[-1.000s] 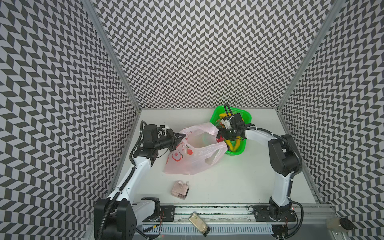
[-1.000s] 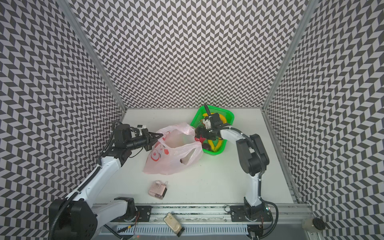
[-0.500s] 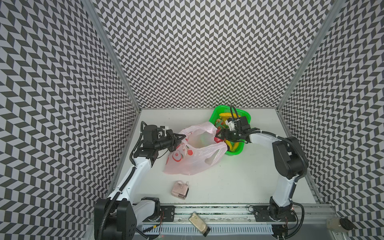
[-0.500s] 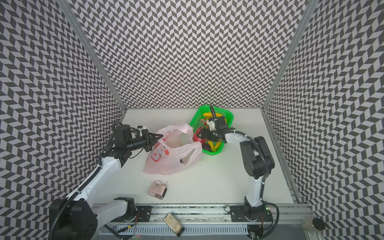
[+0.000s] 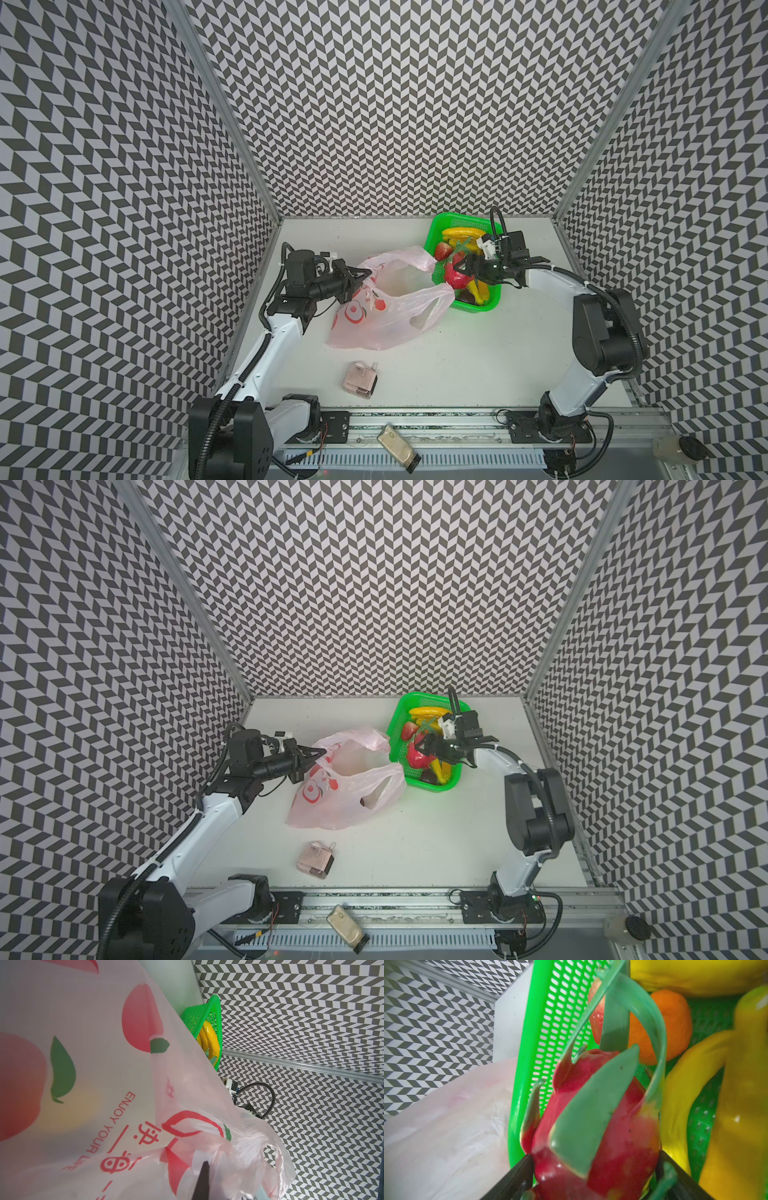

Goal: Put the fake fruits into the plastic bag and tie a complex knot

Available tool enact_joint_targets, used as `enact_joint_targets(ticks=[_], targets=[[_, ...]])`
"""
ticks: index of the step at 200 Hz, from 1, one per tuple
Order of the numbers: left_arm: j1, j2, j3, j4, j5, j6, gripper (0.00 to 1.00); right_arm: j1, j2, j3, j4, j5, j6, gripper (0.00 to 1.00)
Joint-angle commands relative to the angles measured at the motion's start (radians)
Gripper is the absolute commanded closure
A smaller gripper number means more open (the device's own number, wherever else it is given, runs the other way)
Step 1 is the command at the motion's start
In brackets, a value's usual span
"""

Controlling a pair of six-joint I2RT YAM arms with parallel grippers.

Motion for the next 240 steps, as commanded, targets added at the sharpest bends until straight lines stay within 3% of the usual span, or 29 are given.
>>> enact_joint_targets(ticks=[1,106,146,186,240], targets=[[0.006,-0.008,-0.005,-0.009,-0.009,0.000,1.00,-0.026,-0.093,-0.016,0.088,-0.067,-0.006,0.23],[-0.038,0.011,0.014,-0.004,-0.024,0.014,1.00,-0.197,-0.384,-0.340,0.432,-0.310,0.218,0.25],[-0.079,0.033,0.074,-0.049,-0.057,0.060,1.00,-0.198,-0.485,-0.368,0.355,-0.324,0.176,0.25],[-0.098,0.052,0.085,-0.041,-0.060,0.050,1.00,-0.197,-0.599,-0.458,0.382,-0.347,0.231,0.25],[-0.106,0.069,0.083,-0.025,-0.061,0.032,1.00,-0.164,-0.731,-0.559,0.359,-0.369,0.208,0.26]])
